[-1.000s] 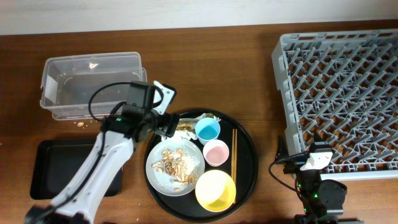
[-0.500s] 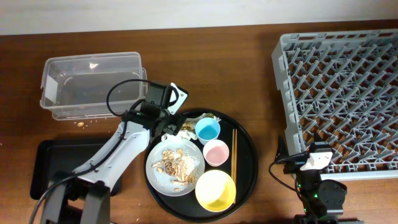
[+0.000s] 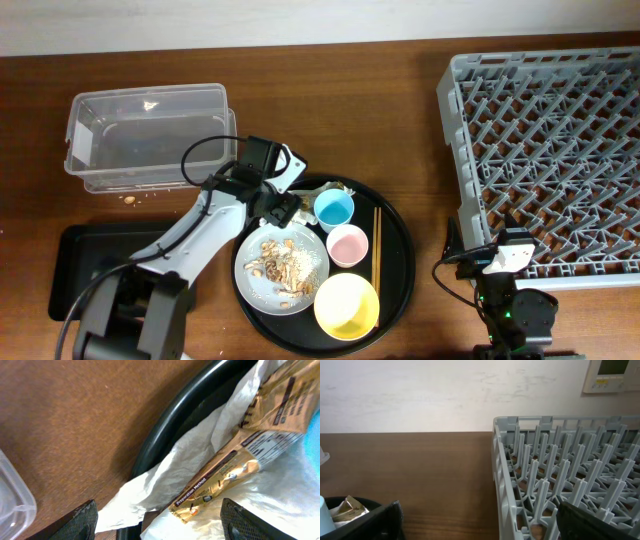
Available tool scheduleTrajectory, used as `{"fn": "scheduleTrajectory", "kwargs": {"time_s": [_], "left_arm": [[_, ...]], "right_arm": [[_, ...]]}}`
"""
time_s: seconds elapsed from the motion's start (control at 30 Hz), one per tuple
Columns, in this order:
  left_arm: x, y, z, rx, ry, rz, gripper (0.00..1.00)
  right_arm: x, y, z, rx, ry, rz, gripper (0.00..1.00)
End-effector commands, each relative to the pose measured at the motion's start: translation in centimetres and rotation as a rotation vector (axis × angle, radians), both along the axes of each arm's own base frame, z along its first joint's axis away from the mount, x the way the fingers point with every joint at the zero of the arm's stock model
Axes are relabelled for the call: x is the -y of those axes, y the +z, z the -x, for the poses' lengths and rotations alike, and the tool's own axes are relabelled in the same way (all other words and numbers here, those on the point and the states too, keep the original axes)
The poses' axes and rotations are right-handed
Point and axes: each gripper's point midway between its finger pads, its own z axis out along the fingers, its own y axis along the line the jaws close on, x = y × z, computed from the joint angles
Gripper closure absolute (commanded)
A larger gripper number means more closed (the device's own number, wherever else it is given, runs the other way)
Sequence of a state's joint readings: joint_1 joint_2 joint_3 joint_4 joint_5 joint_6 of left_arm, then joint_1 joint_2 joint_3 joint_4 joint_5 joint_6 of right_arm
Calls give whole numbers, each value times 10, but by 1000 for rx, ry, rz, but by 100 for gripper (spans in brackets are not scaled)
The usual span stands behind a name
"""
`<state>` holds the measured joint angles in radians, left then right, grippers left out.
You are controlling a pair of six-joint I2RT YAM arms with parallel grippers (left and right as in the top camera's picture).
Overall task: Sort waste into correct bins and load items into the dishwasher rack
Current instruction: 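Reach the left gripper to the gold wrapper on the black tray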
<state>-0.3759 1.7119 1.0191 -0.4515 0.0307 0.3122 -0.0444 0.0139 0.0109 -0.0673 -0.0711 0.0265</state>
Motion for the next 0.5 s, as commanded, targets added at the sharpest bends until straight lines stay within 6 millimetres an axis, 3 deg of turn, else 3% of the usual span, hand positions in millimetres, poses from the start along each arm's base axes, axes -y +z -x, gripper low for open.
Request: {"fn": "scheduleTrajectory", "kwargs": {"time_s": [0.0,0.27,0.47], "left_arm": [[5,-12,0,-29,-33,-3,22],[12,-7,-8,13,-39,14,23],[24,-7,-2,12,-71,14,38]], "right_arm": [[1,-2,0,-3,-6,-3,1],[1,-2,0,-3,-6,-3,1],[1,-2,0,-3,-6,-3,1]]}}
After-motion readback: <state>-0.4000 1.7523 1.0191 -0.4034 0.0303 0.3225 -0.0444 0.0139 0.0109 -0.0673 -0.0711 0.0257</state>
